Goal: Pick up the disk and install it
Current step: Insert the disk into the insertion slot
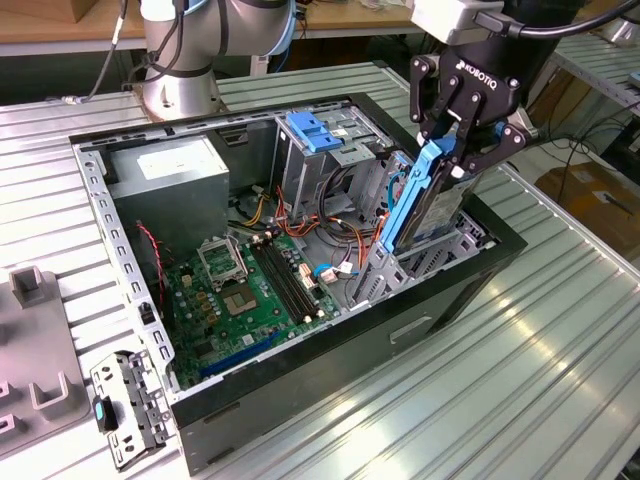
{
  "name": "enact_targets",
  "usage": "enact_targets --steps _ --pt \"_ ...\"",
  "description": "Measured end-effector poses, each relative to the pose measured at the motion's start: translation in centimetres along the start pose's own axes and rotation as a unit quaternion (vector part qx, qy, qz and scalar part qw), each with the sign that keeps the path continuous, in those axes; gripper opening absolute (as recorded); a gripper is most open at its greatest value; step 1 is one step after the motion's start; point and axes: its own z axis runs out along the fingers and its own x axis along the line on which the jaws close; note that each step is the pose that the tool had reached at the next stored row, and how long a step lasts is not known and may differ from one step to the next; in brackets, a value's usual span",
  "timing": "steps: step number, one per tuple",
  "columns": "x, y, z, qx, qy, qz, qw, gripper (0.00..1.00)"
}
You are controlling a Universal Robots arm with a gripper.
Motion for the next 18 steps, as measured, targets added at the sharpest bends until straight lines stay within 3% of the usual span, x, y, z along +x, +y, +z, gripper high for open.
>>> enact_targets --steps 11,12,13,17,18 --pt "0.0 0.0 0.01 0.0 0.0 0.0 1.0 0.38" --pt "0.0 0.0 0.02 0.0 0.0 0.0 1.0 0.45" --pt "0.0 0.0 0.09 0.0 -0.0002 0.0 1.0 0.45" --pt "-0.02 0.03 1.13 0.0 -0.0001 0.0 1.0 0.43" --pt "-0.02 0.04 1.35 0.0 -0.0001 0.0 1.0 0.36"
